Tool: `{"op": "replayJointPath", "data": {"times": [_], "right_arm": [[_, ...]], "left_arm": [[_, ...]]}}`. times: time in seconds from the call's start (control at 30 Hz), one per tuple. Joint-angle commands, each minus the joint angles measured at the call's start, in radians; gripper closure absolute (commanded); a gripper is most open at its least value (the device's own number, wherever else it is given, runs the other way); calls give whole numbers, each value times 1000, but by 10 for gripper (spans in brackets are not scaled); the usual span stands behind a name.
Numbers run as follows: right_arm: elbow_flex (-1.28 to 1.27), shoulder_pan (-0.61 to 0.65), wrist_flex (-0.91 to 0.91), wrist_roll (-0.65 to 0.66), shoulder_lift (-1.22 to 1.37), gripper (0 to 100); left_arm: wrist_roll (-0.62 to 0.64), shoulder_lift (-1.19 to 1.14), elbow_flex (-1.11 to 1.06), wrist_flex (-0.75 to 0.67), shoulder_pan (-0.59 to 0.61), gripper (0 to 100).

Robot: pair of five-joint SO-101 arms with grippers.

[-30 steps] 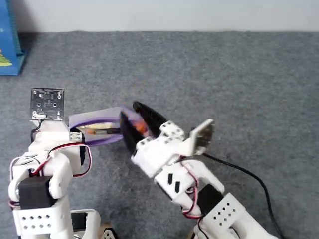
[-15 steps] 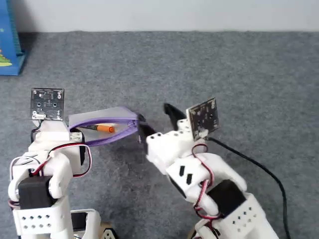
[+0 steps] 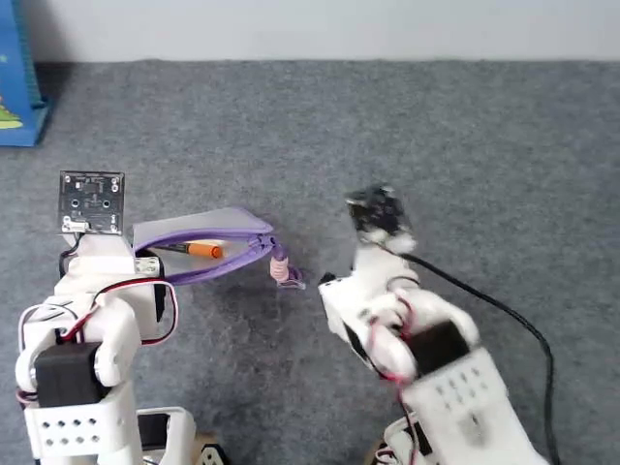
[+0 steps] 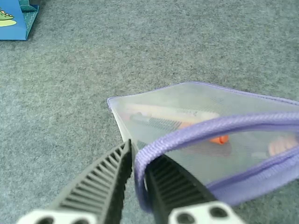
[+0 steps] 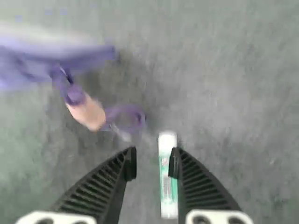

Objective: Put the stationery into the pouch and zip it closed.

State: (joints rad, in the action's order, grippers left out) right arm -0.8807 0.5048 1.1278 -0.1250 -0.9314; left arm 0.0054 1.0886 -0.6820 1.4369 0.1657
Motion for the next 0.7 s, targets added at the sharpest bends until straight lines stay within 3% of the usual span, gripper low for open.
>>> {"op": "replayJointPath", "data": {"times": [0.0, 0.27, 0.67], "right_arm": [[21, -13, -71, 11, 211, 883], [44, -22, -298, 66, 630, 882], [270, -84, -300, 69, 993, 887]], "left_arm": [[8, -5, 4, -8, 0, 987], [8, -5, 4, -8, 0, 987], [8, -5, 4, -8, 0, 987]]}}
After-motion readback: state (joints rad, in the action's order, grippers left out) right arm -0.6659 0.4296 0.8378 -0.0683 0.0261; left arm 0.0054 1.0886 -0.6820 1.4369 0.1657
